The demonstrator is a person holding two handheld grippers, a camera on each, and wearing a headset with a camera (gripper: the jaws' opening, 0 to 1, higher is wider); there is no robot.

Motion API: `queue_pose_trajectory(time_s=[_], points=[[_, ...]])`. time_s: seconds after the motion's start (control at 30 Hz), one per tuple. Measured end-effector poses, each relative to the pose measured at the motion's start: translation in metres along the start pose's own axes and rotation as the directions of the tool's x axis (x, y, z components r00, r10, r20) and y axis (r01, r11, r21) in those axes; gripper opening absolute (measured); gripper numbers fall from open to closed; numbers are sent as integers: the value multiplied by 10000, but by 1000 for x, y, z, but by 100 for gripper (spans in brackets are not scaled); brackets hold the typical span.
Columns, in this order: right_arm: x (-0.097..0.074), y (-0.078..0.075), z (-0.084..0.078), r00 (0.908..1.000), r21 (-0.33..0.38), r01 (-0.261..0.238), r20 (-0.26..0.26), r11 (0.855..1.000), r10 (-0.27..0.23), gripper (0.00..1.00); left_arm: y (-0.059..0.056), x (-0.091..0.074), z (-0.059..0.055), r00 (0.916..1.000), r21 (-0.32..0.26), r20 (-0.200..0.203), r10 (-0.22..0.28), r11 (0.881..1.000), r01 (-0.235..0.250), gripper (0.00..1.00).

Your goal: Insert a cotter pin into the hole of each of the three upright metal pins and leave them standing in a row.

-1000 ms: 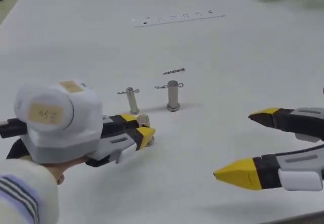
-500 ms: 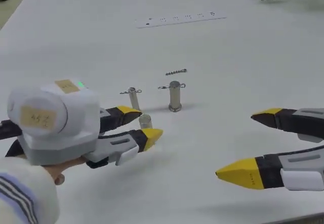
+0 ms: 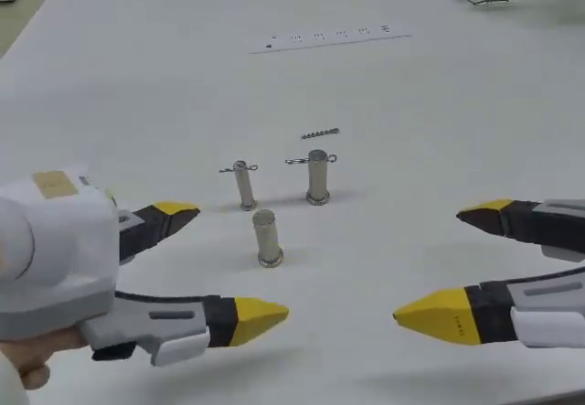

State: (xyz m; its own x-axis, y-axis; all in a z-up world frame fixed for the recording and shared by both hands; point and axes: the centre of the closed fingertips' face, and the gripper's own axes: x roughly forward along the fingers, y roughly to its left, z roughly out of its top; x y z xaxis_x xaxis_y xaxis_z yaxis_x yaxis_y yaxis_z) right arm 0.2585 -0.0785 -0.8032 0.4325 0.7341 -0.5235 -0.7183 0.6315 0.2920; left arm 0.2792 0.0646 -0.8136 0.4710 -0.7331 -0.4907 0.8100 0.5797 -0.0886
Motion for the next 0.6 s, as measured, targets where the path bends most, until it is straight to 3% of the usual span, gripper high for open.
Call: queue_pose_trajectory(time_s=[0.2,0.23,0.33,0.5,0.53,0.57,0.6], points=[[-2,-5,3,9999,7,108,14,9999,-108,94,-5,-6,-3,10000,-182,-78,-57,9998,56,99],[-2,-5,3,9999,4,129,-3,9999,-129,94,-7,-6,-2,9999,-621,61,-104,9980,108,99],[-3,-9,3,9998,26,182,-47,9998,-182,94,-9,-9,4,9984,-810,515,-216,9964,257,99],[-5,-15,10,9998,49,222,-30,9997,-221,94,-7,-11,1,9991,-950,427,-83,9954,124,99],[-5,-16,11,9997,46,236,-51,9997,-236,94,-6,-12,0,9993,-1060,371,-33,9943,72,99],[-6,-19,13,9996,-3,267,-104,9996,-267,94,-6,-14,-4,9998,-1550,178,-6,9879,34,99],[-6,-21,14,9994,-67,298,-154,9995,-299,94,-6,-14,-3,9996,-1523,276,-56,9883,98,99]])
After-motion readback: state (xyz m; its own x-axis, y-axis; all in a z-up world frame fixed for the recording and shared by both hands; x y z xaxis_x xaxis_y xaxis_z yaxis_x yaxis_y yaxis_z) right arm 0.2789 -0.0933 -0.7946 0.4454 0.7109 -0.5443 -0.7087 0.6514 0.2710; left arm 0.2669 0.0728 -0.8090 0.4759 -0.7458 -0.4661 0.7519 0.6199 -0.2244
